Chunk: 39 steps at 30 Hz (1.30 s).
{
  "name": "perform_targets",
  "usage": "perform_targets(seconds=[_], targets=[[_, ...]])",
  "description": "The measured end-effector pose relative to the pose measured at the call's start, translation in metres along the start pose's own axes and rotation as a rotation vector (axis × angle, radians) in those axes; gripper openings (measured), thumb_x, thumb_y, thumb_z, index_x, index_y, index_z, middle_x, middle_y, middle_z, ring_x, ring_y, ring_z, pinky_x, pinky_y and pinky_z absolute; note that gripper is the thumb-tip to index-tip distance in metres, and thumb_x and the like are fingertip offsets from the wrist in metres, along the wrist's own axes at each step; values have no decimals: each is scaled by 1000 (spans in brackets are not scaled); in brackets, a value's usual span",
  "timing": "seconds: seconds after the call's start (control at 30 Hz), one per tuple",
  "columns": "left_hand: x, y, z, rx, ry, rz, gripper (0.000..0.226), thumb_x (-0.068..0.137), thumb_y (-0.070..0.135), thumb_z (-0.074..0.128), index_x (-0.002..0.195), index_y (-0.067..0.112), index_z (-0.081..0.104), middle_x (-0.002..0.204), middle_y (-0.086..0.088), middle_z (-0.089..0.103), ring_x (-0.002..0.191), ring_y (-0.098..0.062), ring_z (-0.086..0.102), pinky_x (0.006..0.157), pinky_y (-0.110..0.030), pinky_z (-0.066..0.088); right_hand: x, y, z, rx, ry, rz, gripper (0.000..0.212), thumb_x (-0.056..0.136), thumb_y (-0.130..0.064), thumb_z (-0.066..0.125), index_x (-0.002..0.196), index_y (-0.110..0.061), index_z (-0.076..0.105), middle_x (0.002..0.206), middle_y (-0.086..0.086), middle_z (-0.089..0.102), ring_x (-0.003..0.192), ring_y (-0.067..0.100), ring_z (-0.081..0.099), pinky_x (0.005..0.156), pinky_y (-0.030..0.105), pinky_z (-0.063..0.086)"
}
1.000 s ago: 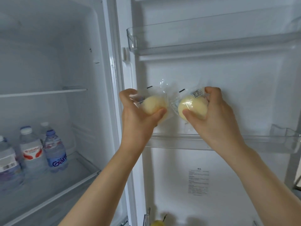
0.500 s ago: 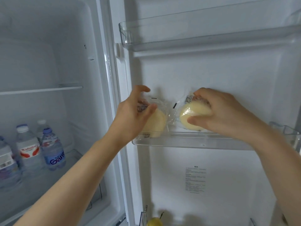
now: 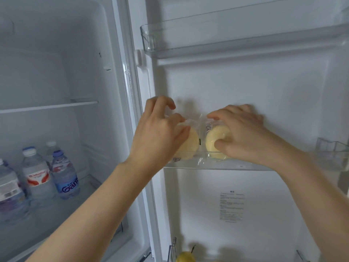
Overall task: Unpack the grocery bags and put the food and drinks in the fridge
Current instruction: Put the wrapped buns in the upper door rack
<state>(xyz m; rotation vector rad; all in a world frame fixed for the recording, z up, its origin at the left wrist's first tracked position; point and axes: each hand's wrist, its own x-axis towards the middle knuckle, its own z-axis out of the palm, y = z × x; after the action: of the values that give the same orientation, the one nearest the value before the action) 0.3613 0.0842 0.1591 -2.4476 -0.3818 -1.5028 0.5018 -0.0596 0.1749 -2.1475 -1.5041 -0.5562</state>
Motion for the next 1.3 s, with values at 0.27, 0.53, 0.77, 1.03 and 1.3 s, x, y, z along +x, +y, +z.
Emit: perform_targets(seconds=[0.27,0.53,0.77,1.03,1.3], targets=[[-10,-8,-2,-65,-78,20,23,90,21,55,87,8,74,84,-2,66,93,-29,54,77,-39,51,-12,3,5,100,72,-24,53,81,-25,62,133,-23,48,126,-6,51,124,16,41,101,34,37],[-50,18,-23,-373,-20,-147,32,89,20,56,119,14,66,112,10,62,118,-13,48,93,-1,28,-48,-18,13,185,465,-26,30,89,-16,59,119,-12,58,117,-1,59,110,18,55,88,17,35],[-100,66,-26,-638,-13,-263,22,91,22,56,111,23,65,104,31,58,107,3,53,80,-12,42,-122,-26,27,237,463,-56,31,87,-12,56,118,-6,60,111,4,63,108,19,58,92,24,45],[-171,136,-5,-729,-253,-441,20,91,25,53,107,33,62,93,18,68,93,-1,61,70,-11,45,-235,10,75,301,183,153,35,89,-21,51,123,-13,56,111,-3,62,110,11,55,89,21,44],[-247,258,43,-719,-520,-660,15,89,29,54,99,32,64,85,13,70,86,-6,66,80,-35,56,-357,100,92,385,-32,328,28,91,-17,56,119,-11,58,107,-2,63,105,13,55,86,19,44]])
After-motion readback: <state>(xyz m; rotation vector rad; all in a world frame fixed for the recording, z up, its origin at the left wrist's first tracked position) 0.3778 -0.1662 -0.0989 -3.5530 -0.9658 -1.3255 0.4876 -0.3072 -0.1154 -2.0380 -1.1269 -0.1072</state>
